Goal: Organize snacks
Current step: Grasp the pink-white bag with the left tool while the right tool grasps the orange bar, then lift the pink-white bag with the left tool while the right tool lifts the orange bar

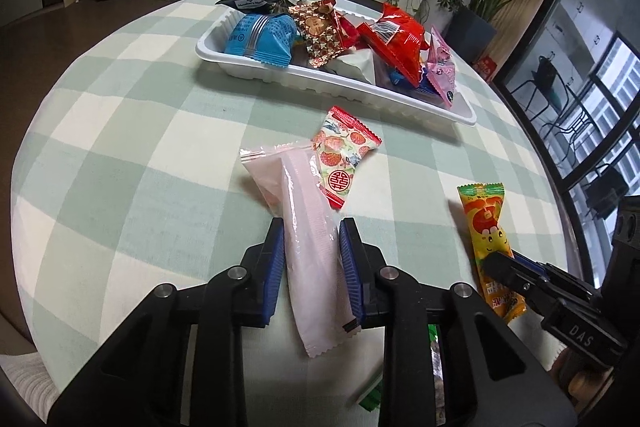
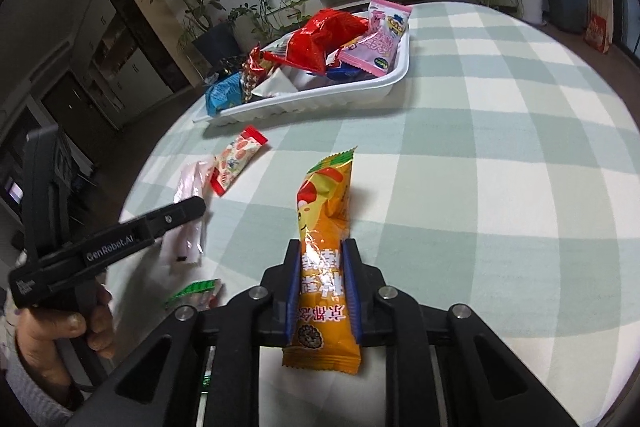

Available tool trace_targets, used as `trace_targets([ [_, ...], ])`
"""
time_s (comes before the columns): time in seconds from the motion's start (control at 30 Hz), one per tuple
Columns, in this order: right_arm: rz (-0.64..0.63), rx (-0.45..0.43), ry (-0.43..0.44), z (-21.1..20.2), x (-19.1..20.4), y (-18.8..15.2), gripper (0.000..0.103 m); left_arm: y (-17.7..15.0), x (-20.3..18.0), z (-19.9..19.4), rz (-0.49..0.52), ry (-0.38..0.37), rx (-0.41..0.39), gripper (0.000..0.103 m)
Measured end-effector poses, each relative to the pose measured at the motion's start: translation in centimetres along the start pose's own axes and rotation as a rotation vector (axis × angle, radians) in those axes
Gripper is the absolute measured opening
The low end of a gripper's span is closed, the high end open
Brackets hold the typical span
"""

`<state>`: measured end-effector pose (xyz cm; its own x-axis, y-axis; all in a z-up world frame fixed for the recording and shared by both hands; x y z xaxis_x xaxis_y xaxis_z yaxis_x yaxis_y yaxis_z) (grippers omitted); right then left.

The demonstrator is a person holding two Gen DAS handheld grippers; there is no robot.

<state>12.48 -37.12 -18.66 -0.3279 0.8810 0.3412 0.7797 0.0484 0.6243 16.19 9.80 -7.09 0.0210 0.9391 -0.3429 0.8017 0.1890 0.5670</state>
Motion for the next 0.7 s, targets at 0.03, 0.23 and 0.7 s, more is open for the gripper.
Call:
trace_targets([
  [0.03,0.02,0.001,0.022,-0.1,0.0,0.0,0.021,-0.1,0.0,-0.1,-0.003,-0.009,0.001,0.024],
  [0.23,0.133,-0.006,0.148,-0.7,-0.7,0.0,0.021,-0.6,0.2,-1.4,-0.013,-0.04,-0.014,0.023],
  [0.7,0.216,-0.032,0.252,-1.5,-0.6,0.5,0.021,-0.5,0.8,-3.7,-0.042,-0.1,-0.06,0.023],
])
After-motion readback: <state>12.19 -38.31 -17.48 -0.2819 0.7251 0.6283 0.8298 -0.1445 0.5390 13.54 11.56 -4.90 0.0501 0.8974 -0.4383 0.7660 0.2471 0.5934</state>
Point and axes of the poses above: each gripper's, at about its wrist camera, not at the fingertips, and z roughly the way its jaws point, x to its left, y to its top, the point moved 3 cm from there along z, roughly the way its jaws point, and after that the axes turned 5 degrees about -y, right-handed, at the moved point
